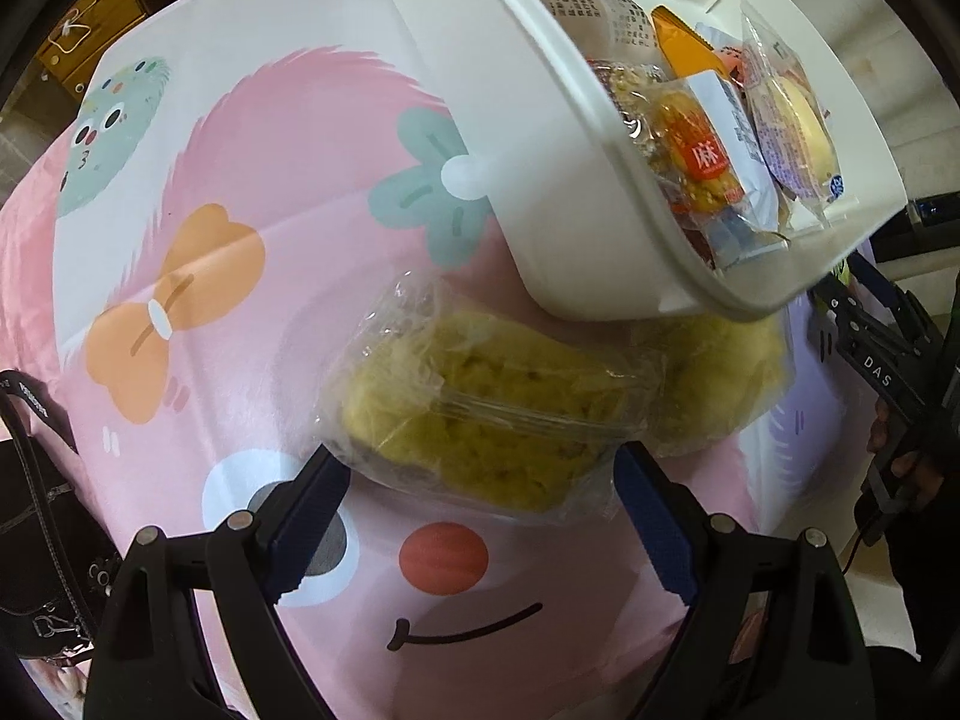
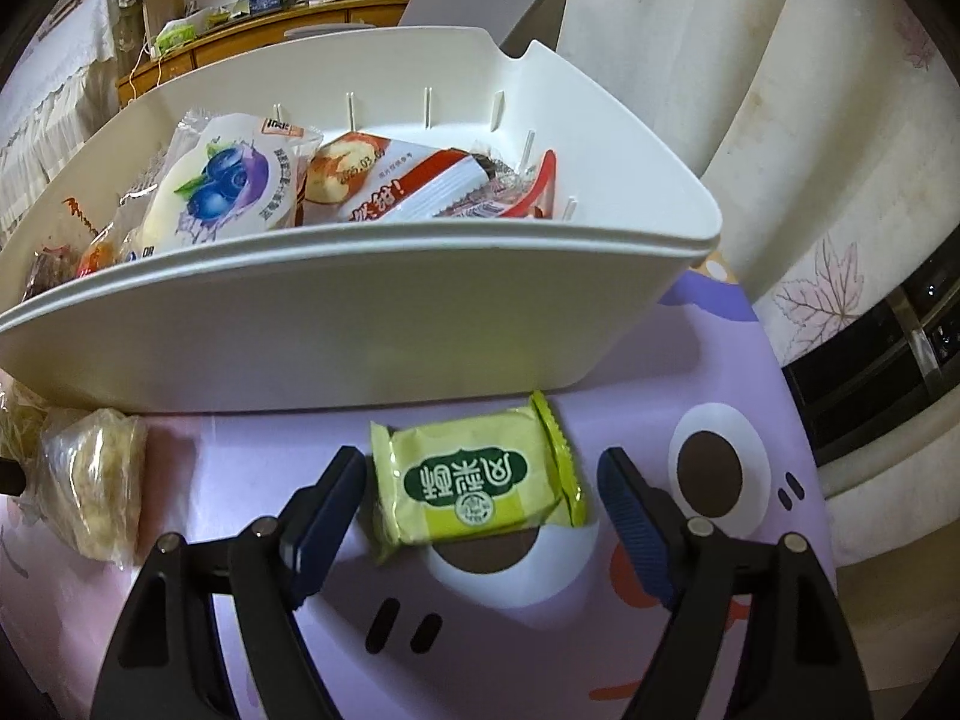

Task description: Organize snacks

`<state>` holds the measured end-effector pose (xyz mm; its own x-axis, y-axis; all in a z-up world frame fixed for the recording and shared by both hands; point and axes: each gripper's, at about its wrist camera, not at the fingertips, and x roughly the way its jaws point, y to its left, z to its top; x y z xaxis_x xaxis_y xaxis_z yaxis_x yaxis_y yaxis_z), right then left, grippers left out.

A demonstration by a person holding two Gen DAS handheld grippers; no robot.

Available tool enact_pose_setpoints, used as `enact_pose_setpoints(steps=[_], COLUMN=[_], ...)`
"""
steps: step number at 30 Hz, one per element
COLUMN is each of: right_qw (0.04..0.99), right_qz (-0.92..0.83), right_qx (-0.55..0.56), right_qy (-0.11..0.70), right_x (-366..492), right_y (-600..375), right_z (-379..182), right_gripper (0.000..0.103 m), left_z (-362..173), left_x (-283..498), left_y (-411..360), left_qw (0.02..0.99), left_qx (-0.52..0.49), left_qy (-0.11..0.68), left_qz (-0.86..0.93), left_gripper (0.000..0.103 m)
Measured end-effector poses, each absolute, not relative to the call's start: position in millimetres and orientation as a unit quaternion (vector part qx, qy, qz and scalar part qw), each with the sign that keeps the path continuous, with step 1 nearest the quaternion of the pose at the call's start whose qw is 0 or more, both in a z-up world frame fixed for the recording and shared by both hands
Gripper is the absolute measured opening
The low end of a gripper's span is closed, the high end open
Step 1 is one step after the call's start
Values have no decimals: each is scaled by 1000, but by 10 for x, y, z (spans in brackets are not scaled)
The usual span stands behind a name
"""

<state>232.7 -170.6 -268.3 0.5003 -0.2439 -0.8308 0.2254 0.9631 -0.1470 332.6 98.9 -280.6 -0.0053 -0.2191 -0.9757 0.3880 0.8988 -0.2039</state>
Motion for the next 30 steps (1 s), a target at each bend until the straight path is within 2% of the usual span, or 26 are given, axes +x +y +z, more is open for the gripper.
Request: enact_pose_setpoints(steps=[7, 9, 14, 15, 30], right_qw=[869, 870, 870, 870, 866], right_qz=[-122, -120, -116, -115, -85], right_qx=[24, 24, 33, 34, 37], right_qy=[480, 478, 479, 479, 491], right_x=[2380, 2383, 2357, 2319, 2224], right_y=[-1751, -1748, -1733, -1726, -1581], right_z=[-2706, -2705, -2698, -2686, -2600], right_gripper=[68, 64, 59, 58, 56], left_z=[-2823, -2802, -2728, -2703, -2677], left_x=[3364, 3342, 3343, 3320, 3027], left_y=[944, 931, 844, 837, 1029], left_qw=[711, 716, 723, 724, 764], left_qx=[68, 71, 67, 64, 27], left_qy=[664, 658, 647, 646, 609], left_qz=[-220, -222, -233, -232, -210], left_gripper=[86, 82, 62, 61, 37])
